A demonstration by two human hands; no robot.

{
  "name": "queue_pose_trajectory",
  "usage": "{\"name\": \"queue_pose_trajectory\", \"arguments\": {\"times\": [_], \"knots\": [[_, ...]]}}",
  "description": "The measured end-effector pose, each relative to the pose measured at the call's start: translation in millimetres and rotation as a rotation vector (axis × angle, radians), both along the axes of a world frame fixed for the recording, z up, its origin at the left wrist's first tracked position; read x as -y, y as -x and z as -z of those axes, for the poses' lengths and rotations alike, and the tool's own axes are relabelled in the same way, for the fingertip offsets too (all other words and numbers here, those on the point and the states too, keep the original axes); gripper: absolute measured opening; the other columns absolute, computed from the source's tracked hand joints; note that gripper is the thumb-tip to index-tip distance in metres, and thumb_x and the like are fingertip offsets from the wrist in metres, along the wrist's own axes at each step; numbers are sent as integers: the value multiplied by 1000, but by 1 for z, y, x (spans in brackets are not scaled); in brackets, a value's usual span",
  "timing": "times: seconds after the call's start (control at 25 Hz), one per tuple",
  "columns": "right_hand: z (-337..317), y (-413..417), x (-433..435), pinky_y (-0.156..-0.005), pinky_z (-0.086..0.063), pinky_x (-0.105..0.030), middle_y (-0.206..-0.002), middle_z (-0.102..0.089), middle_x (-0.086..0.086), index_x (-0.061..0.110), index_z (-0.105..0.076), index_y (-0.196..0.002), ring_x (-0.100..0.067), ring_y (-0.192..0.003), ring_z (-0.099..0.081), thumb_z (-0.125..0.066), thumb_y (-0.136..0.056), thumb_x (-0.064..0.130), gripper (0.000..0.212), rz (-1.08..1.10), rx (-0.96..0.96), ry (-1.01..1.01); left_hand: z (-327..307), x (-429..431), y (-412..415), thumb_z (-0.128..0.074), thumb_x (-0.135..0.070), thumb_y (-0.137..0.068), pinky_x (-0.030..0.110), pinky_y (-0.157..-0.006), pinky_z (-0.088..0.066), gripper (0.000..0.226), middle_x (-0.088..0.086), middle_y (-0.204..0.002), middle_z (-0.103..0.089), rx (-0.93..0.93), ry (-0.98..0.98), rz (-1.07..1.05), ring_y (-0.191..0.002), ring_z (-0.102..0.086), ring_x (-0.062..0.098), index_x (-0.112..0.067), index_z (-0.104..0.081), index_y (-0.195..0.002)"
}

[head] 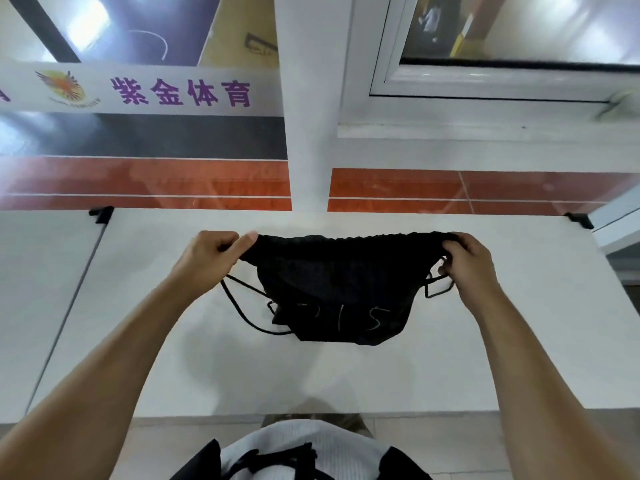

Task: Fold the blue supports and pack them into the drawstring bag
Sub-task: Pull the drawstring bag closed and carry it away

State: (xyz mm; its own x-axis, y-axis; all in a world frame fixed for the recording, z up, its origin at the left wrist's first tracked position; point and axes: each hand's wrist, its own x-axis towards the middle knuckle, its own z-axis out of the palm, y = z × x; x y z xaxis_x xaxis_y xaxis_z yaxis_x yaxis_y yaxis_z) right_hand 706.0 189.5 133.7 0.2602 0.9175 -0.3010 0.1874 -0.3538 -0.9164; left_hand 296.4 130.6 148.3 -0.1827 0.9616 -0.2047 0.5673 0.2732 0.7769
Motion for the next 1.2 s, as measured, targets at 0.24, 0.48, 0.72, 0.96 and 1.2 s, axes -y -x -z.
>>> {"name": "queue_pose_trajectory", "arguments": {"times": [0.24, 0.48, 0.72, 0.96, 1.2], "knots": [[-1, -45, 15, -70, -50, -33, -68, -42, -1, 20, -70, -97, -11, -51, -40, -60, -98, 7, 17, 106, -93, -99, 10, 8, 66, -65, -52, -87, 35, -65, -39, 49, 9, -63, -33, 241, -106, -632, -62, -64, 26, -8, -50, -69], [39, -34, 38, -61, -47, -29, -71, -65, -6, 9, -72, -110, -18, -65, -65, -59, -98, 17, 19, 52, 258, 110, 40, 12, 73, -40, -59, -94, 41, -85, -50, 48, 11, -92, -72, -80, 77, -459, -101, -66, 39, -16, -62, -97], [62, 5, 40, -103, -44, -41, -122, -59, 4, 38, -64, -120, -14, -108, -59, -54, -93, 58, 35, -432, 455, 350, 54, 0, -11, -26, -51, -103, 46, -106, -34, 43, -3, -119, -67, -327, 57, 312, -113, -59, 26, -34, -40, -140], [60, 68, 37, -70, -46, -34, -91, -64, 6, 28, -57, -92, -19, -86, -62, -40, -99, 32, 19, -485, 442, 96, 61, 0, -31, -34, -37, -106, 39, -64, -38, 36, -4, -51, -47, -485, -150, 211, -57, -54, 32, -18, -43, -77], [43, 32, 28, -86, -36, -43, -77, -55, 3, 15, -49, -89, -26, -76, -54, -34, -101, 26, 22, -573, 974, -372, 21, -14, -8, -45, -42, -104, 35, -53, -30, 55, 0, -52, -28, -258, -202, -106, -50, -28, 19, -12, -28, -61]]}}
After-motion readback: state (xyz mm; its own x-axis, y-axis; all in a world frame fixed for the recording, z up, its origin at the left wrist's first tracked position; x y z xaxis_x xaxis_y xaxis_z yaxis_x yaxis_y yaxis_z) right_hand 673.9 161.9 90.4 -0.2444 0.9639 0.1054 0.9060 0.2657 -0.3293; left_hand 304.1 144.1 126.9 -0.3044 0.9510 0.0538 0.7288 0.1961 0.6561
